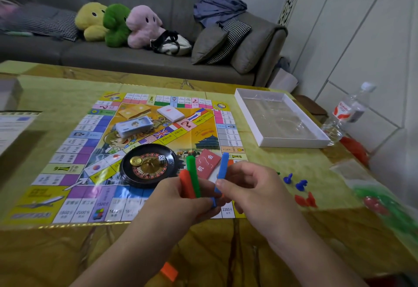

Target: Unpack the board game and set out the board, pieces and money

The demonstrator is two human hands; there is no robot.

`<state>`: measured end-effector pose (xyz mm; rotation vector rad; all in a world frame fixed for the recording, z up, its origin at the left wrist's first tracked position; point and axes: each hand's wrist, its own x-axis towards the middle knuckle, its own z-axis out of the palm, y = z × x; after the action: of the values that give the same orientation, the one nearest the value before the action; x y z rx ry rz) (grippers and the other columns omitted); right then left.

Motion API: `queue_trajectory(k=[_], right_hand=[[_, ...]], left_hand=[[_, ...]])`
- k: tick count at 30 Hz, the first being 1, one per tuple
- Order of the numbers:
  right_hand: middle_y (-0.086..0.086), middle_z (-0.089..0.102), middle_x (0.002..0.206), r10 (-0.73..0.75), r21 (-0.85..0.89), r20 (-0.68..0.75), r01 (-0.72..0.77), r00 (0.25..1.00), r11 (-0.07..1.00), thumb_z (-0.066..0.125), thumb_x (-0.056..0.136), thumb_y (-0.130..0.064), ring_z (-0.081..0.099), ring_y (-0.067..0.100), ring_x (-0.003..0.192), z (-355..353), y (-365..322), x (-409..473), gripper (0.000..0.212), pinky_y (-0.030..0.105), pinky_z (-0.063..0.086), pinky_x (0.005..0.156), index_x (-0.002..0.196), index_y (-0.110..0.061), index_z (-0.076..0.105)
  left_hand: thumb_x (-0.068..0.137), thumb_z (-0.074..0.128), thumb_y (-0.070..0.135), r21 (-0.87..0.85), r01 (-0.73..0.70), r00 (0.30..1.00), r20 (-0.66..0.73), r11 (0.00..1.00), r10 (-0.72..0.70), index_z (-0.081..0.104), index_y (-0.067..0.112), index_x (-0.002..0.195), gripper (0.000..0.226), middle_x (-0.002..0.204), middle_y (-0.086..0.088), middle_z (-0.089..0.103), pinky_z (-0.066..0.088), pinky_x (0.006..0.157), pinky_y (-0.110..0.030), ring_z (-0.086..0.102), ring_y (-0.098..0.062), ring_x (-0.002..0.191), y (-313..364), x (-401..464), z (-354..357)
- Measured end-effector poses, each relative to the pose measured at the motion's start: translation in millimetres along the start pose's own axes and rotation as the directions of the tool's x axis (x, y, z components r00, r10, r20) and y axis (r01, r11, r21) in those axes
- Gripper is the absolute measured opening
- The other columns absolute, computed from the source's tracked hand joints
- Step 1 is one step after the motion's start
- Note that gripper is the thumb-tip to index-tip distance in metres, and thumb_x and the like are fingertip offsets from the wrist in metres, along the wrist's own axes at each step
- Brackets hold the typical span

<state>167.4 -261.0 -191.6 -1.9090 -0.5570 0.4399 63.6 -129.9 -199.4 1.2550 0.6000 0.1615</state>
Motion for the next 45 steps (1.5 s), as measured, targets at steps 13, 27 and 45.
queue_trajectory(k=[13,27,45], right_hand=[[-0.025,0.073,0.08,-0.088,-0.207,0.08,0.103,0.993,0.973,0.083,0.088,-0.011,0.069,-0.006,0.078,-5.2,-4.1,-0.2,0.025,0.008,0.05,0.064,0.084,-0.034,0.073],[-0.017,0.076,0.082,-0.081,-0.234,0.08,0.097,0.994,0.967,0.084,0.086,-0.012,0.072,0.0,0.08,-1.8,4.7,-7.0,0.015,0.016,0.058,0.071,0.091,-0.026,0.079],[-0.016,0.076,0.09,-0.098,-0.226,0.047,0.106,0.994,0.968,0.074,0.096,-0.018,0.07,-0.006,0.086,-3.5,-5.5,-3.6,0.011,0.012,0.055,0.069,0.1,-0.029,0.075]], left_hand=[[0.081,0.085,0.02,0.456,-0.137,0.984,-0.037,0.88,0.173,0.077,0.028,0.09,0.014,0.081,0.0,0.079,0.06,0.083,-0.054,0.077,-0.022,0.082,-1.6,-8.0,9.4],[0.074,0.086,0.011,0.265,-0.106,0.989,-0.069,0.958,0.129,0.081,0.026,0.087,0.021,0.084,-0.012,0.08,0.061,0.088,-0.056,0.077,-0.034,0.089,-7.1,-11.9,11.8],[0.088,0.058,-0.021,-0.253,-0.033,0.993,-0.119,0.967,0.003,0.074,-0.005,0.091,0.023,0.08,-0.024,0.077,0.066,0.066,-0.04,0.078,-0.03,0.073,7.7,2.5,21.5]])
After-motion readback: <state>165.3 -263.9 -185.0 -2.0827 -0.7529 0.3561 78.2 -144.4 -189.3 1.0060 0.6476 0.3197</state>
